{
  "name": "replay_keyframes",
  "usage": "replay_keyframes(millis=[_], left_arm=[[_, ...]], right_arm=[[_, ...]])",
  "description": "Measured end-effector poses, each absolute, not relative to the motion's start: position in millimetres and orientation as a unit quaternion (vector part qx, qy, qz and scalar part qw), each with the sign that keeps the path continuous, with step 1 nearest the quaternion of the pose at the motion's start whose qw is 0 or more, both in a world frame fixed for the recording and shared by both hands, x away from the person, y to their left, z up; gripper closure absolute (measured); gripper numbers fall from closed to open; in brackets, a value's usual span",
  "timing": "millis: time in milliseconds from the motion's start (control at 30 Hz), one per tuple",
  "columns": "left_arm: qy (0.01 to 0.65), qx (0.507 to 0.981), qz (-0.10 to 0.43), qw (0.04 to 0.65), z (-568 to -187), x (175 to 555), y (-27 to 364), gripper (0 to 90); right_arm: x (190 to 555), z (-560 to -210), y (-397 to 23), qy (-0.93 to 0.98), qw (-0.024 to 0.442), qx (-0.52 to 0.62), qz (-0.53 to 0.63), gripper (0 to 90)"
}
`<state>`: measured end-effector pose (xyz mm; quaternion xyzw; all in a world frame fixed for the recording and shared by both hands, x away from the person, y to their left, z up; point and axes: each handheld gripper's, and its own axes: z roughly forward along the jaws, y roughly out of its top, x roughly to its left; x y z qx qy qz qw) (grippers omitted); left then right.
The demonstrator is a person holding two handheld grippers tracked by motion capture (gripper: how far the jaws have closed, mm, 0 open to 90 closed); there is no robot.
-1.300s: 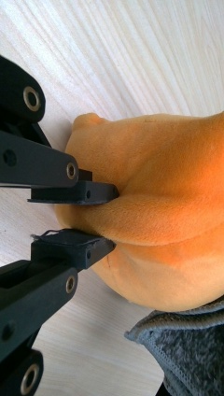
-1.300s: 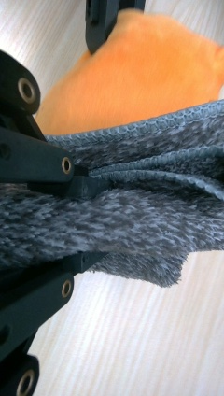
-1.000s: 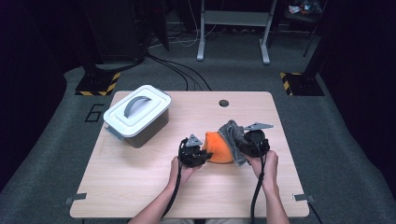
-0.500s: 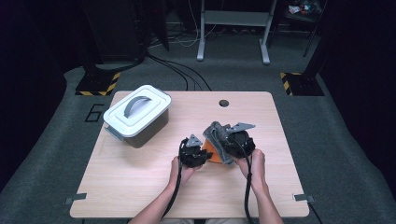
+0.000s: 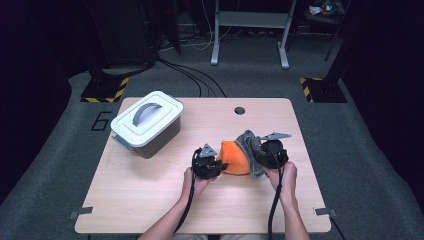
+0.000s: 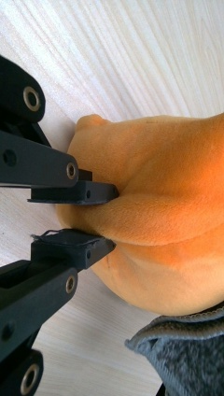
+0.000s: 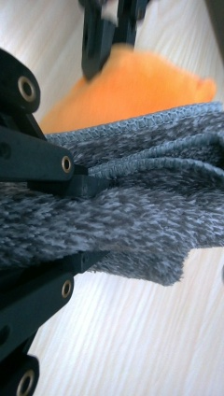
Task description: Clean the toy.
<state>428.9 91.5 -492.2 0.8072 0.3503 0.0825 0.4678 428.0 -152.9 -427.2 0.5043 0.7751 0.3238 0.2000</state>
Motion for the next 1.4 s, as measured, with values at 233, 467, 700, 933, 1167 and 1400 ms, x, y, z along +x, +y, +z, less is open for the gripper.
replay_keyframes(millis=[233,467,700,933,1167,1400], left_arm=[[0.349,0.808,0.084,0.467,-492,429,91,76.6],[0.35,0.808,0.085,0.467,-492,429,91,76.5],[0.353,0.806,0.088,0.467,-492,430,93,76.4],[0.348,0.808,0.093,0.466,-492,430,93,75.9],[0.318,0.819,0.126,0.461,-496,424,93,50.0],[0.299,0.831,0.161,0.441,-505,422,87,48.1]], right_arm=[[438,-446,-170,0.764,0.18,0.535,0.313,72.7],[443,-456,-176,0.759,0.17,0.55,0.303,72.5],[435,-444,-175,0.757,0.187,0.544,0.31,72.5],[420,-424,-160,0.764,0.201,0.514,0.334,72.5],[428,-429,-156,0.769,0.196,0.514,0.325,72.6],[432,-432,-159,0.766,0.193,0.52,0.325,72.6]])
